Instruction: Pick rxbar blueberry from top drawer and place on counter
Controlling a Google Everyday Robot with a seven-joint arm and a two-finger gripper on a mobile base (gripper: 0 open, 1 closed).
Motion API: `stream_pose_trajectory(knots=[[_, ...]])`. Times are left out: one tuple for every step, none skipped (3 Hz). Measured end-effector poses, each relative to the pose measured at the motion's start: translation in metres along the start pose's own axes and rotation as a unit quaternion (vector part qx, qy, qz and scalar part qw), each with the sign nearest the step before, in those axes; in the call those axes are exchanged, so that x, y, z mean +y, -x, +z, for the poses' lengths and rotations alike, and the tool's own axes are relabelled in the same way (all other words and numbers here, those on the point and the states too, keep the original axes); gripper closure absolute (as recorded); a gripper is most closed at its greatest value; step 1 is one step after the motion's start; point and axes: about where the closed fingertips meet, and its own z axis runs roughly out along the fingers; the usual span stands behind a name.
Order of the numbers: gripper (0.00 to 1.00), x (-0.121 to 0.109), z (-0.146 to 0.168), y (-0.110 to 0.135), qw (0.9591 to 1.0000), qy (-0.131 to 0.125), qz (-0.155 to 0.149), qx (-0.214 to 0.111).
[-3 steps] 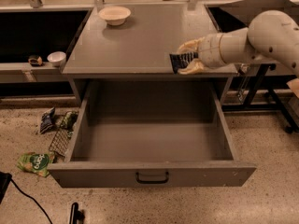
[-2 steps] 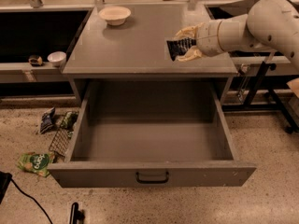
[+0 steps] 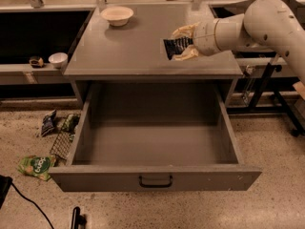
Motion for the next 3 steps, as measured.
stream_pose_trajectory(knots=[[1.00,-0.033,0.034,0.016,0.9983,-0.034,-0.014,-0.044],[1.00,-0.074,0.060,0.032,0.9933,-0.079,-0.022,-0.082],[1.00,-0.099,0.081,0.046,0.9885,-0.105,-0.016,-0.108]])
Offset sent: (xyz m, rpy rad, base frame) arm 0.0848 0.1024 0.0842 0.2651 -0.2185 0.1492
